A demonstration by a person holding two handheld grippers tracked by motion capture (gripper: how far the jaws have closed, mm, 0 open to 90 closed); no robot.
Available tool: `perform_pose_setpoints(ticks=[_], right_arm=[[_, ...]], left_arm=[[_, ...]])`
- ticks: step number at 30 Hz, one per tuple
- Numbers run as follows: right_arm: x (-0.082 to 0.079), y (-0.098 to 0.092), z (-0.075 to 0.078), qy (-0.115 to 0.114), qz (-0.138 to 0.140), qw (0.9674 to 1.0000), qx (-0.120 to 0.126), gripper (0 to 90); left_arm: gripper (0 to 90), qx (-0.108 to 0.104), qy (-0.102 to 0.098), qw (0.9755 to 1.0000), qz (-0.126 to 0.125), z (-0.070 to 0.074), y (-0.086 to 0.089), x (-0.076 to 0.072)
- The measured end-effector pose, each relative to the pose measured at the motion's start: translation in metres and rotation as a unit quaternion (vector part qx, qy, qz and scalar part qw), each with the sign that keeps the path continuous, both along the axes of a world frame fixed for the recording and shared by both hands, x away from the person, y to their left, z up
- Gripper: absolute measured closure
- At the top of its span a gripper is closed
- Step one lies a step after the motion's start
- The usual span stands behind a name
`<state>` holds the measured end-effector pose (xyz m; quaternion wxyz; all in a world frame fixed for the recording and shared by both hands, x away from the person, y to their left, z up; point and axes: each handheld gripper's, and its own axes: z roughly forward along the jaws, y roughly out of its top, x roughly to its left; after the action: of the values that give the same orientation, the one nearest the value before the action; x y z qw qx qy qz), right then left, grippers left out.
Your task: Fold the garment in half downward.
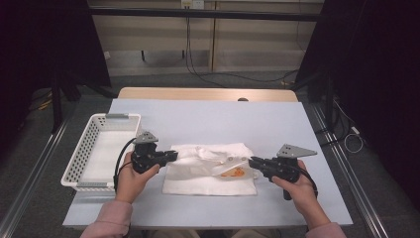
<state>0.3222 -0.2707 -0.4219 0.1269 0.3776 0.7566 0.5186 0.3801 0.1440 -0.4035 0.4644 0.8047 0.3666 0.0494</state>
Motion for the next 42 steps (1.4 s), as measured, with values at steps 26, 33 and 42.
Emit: perform_pose_setpoints(ticks=[26, 33, 42], right_arm=[[-0.0048, -0.0005, 0.0007, 0.001, 0.003, 1.0000, 0.004, 81.0], [-0.0056, -0.0010, -0.0001, 0.002, 0.006, 0.9999, 0.008, 81.0], [-0.0078, -0.0014, -0.0004, 0.006, 0.008, 0.9999, 0.009, 81.0]], left_arm=[[83.4, 0.007, -0.004, 1.0000, -0.002, 0.0013, 0.0012, -0.0042], [83.4, 0.002, -0.001, 1.0000, -0.003, 0.0026, 0.0014, -0.0053], [83.5, 0.005, 0.000, 1.0000, 0.001, 0.0015, 0.0012, -0.0083]])
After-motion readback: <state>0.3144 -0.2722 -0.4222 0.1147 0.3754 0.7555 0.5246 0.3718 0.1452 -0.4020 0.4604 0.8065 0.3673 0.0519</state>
